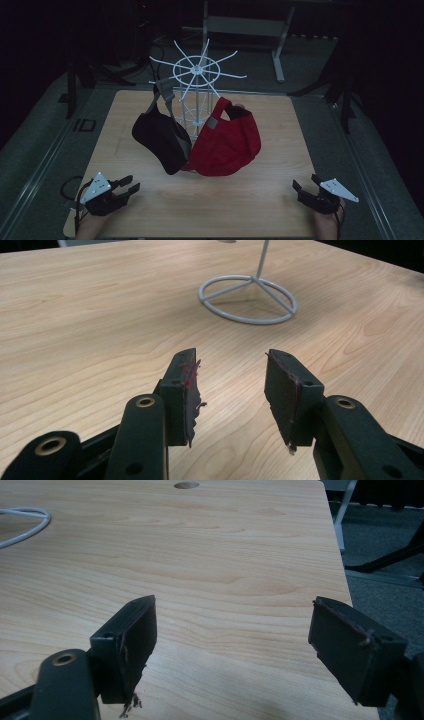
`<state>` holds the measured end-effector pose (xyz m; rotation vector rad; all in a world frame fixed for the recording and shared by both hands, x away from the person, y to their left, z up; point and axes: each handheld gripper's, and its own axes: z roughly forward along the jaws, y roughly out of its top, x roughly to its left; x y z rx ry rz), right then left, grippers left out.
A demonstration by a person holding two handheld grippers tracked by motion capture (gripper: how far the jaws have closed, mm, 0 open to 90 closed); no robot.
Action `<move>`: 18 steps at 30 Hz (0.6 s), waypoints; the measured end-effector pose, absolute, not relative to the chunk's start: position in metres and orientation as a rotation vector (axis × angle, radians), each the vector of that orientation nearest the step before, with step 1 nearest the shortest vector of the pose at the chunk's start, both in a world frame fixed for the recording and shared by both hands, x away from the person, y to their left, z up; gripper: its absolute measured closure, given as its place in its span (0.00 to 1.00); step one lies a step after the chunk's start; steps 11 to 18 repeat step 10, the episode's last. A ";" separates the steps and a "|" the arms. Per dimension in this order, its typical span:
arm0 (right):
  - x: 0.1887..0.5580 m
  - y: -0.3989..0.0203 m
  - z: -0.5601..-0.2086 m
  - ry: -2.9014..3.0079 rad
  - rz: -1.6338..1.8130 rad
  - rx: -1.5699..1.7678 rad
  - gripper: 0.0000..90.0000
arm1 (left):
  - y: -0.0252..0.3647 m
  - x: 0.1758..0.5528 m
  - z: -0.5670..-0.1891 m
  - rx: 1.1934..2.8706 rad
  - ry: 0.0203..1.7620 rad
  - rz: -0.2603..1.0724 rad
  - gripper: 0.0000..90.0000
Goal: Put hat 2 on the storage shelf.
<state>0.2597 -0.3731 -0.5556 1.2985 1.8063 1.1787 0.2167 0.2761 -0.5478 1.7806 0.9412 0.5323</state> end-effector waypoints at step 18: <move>0.262 -0.369 -0.556 1.840 1.149 1.270 0.20 | 0.284 0.212 -0.549 1.720 0.958 0.542 0.63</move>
